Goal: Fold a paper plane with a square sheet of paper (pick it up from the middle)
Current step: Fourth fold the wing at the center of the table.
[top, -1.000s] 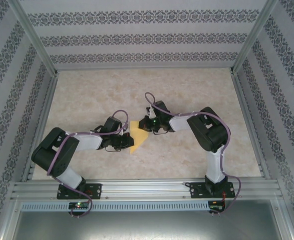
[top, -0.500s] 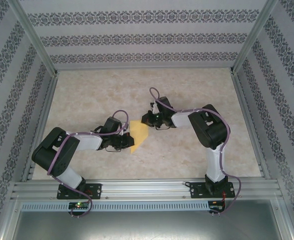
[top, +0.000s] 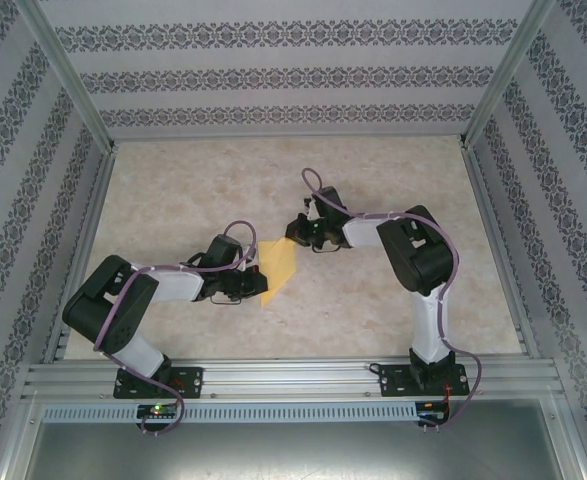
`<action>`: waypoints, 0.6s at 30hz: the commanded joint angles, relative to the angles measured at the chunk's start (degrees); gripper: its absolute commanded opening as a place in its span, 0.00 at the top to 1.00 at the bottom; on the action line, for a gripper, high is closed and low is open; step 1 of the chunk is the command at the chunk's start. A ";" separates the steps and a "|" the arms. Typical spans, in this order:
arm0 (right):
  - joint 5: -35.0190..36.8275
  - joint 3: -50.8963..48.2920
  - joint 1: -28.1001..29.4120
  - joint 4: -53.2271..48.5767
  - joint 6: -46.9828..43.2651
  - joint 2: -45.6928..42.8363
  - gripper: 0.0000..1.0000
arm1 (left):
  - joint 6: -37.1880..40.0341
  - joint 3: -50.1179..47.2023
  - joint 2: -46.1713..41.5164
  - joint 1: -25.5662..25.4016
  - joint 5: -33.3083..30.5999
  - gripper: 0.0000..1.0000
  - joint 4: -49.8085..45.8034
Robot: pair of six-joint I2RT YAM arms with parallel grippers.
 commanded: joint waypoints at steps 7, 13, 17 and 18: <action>0.82 0.20 -1.28 -1.22 -2.11 -3.23 0.94 | 1.04 -4.88 2.65 -0.69 -5.21 0.92 -14.37; -1.80 -3.01 1.71 -2.03 -3.81 -10.39 0.94 | 1.55 -4.75 2.18 -0.71 -4.75 0.92 -14.04; -2.45 -5.91 5.78 -1.68 -3.80 -11.15 0.94 | 1.65 -4.71 1.96 -0.69 -4.76 0.92 -13.90; -2.71 -6.53 6.55 -0.68 -3.50 -10.73 0.94 | 1.67 -4.82 1.80 -0.69 -4.71 0.92 -13.77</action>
